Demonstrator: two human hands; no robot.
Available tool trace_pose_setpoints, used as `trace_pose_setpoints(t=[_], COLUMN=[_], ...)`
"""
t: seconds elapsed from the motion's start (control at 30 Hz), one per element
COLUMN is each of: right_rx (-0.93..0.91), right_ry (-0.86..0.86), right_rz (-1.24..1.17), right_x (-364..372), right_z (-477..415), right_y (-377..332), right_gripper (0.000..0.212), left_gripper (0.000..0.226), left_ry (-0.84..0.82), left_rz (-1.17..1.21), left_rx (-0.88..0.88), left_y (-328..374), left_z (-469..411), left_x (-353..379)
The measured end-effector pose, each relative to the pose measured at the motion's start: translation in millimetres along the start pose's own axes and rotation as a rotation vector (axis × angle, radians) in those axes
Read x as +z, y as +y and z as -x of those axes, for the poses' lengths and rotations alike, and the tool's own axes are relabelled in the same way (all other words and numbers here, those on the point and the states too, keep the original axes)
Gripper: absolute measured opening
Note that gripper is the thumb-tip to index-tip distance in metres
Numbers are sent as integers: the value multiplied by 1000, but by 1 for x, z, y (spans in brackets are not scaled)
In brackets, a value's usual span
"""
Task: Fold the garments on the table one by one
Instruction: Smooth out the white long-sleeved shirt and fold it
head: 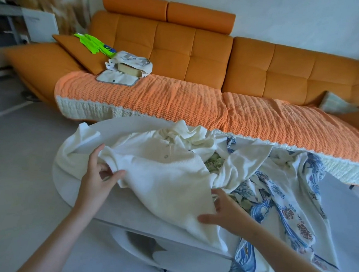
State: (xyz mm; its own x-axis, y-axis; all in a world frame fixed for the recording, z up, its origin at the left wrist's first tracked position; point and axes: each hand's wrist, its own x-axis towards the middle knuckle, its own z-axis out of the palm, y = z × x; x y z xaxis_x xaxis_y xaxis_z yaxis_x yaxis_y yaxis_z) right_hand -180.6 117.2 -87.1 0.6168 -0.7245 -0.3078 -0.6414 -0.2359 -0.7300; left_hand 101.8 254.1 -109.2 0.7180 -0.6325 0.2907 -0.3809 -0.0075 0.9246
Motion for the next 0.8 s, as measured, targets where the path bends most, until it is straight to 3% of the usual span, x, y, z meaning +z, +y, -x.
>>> trace_pose_setpoints(t=[0.17, 0.37, 0.4, 0.47, 0.53, 0.57, 0.63, 0.73, 0.8], right_rx=[-178, -180, -132, -18, 71, 83, 25, -81, -121], right_ry=[189, 509, 471, 177, -146, -172, 19, 330, 460], right_rz=[-125, 13, -3, 170, 303, 303, 355, 428, 437], right_x=[-5, -42, -47, -47, -36, -30, -26, -29, -32], right_z=[8, 6, 6, 8, 10, 9, 4, -4, -14], right_y=[-12, -23, -23, -21, -15, -12, -11, -15, -16], right_gripper=[74, 39, 33, 36, 53, 56, 44, 24, 21], left_gripper=[38, 30, 27, 24, 25, 28, 26, 24, 28], left_ry=[-87, 145, 112, -56, -240, -287, -293, -197, -227], left_rz=[115, 212, 162, -59, -437, -670, -922, -917, -914], left_rx=[58, 44, 13, -120, -286, -269, -112, 61, 156], left_y=[9, 20, 19, 8, -7, -14, -20, -6, 3], left_z=[1, -18, -23, -29, -23, -17, -6, 6, 10], left_x=[-10, -46, -50, -52, -46, -43, -36, -19, -4])
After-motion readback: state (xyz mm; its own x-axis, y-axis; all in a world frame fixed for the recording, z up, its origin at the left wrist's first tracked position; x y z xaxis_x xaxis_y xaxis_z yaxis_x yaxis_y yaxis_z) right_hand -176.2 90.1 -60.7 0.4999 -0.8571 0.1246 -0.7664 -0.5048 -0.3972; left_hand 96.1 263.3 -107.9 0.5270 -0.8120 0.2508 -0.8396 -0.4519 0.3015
